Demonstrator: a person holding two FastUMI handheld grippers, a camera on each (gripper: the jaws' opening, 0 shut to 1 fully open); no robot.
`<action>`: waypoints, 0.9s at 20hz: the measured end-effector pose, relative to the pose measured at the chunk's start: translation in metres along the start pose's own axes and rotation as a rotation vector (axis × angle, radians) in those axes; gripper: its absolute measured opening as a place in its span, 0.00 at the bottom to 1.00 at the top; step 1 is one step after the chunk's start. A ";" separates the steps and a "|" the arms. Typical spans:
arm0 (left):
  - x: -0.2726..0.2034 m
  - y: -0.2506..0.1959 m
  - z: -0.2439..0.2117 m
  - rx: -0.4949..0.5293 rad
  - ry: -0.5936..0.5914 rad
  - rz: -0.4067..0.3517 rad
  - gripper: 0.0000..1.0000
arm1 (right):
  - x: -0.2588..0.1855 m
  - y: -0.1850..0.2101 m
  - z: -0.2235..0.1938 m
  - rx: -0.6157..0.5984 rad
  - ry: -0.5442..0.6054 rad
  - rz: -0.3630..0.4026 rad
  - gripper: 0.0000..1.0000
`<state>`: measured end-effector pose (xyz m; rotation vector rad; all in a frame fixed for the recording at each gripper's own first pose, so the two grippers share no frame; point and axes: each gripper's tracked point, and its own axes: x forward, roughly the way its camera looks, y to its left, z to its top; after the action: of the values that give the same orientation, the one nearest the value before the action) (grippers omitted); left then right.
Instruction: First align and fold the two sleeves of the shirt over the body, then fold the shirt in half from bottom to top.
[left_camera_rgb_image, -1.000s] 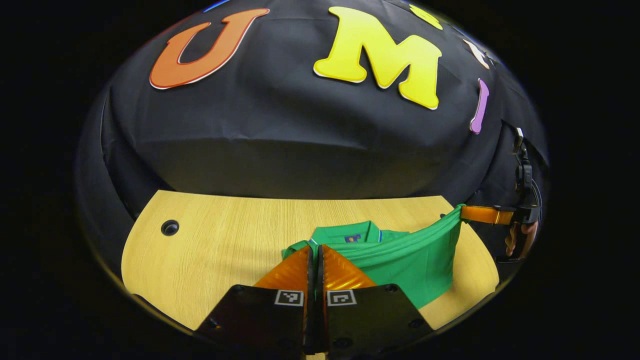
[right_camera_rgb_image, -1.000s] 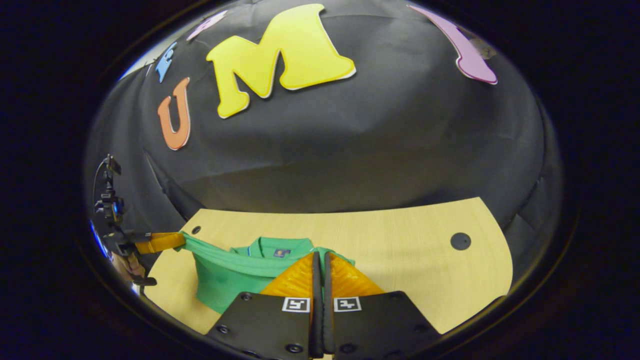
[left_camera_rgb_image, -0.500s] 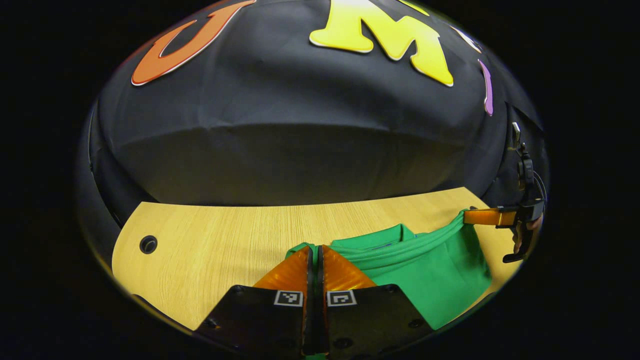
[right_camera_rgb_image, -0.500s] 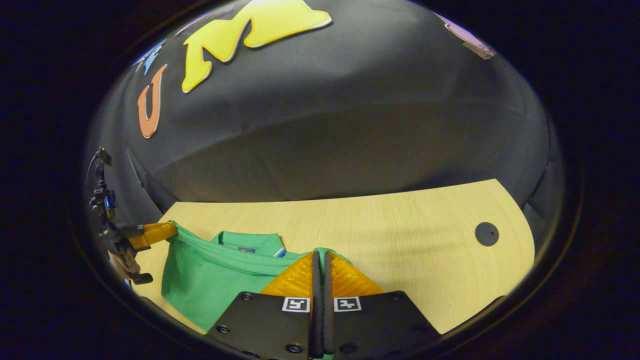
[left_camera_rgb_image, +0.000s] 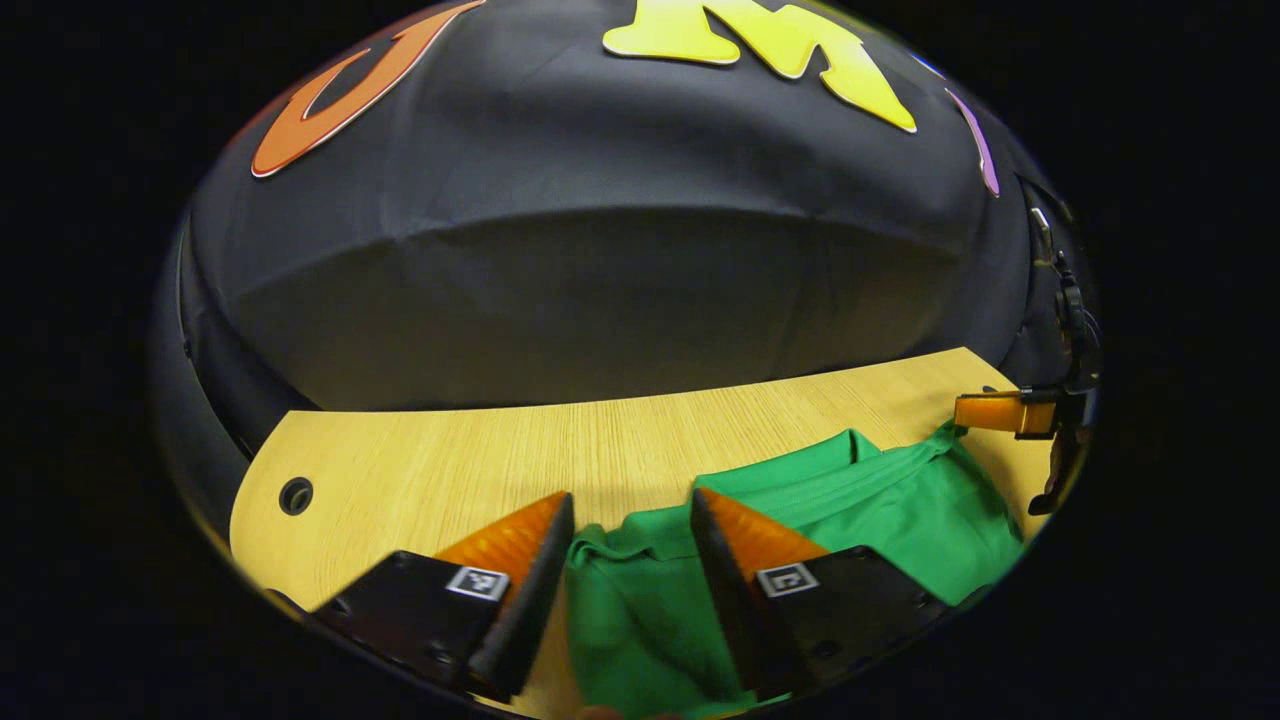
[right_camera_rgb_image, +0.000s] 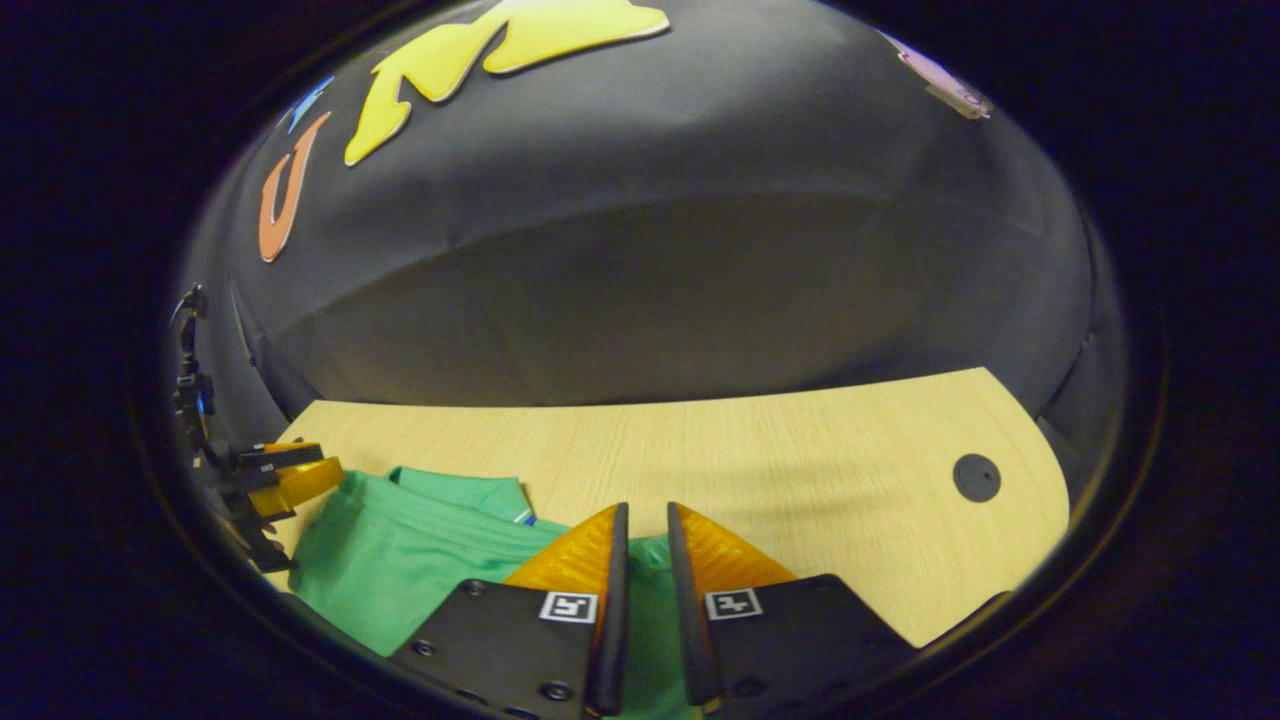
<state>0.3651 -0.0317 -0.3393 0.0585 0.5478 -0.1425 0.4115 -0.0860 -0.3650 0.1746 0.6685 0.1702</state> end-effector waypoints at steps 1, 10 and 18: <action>-0.004 0.005 0.004 -0.009 -0.011 0.017 0.90 | -0.004 0.000 0.003 0.000 -0.007 -0.002 0.34; -0.109 0.017 0.065 -0.099 -0.107 0.050 0.99 | -0.111 0.002 0.078 -0.067 -0.185 -0.088 0.97; -0.294 -0.002 0.139 -0.076 -0.279 0.053 0.99 | -0.303 0.048 0.120 -0.139 -0.398 -0.107 0.96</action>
<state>0.1887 -0.0112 -0.0669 -0.0206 0.2729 -0.0767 0.2478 -0.1166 -0.0803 0.0361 0.2672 0.0752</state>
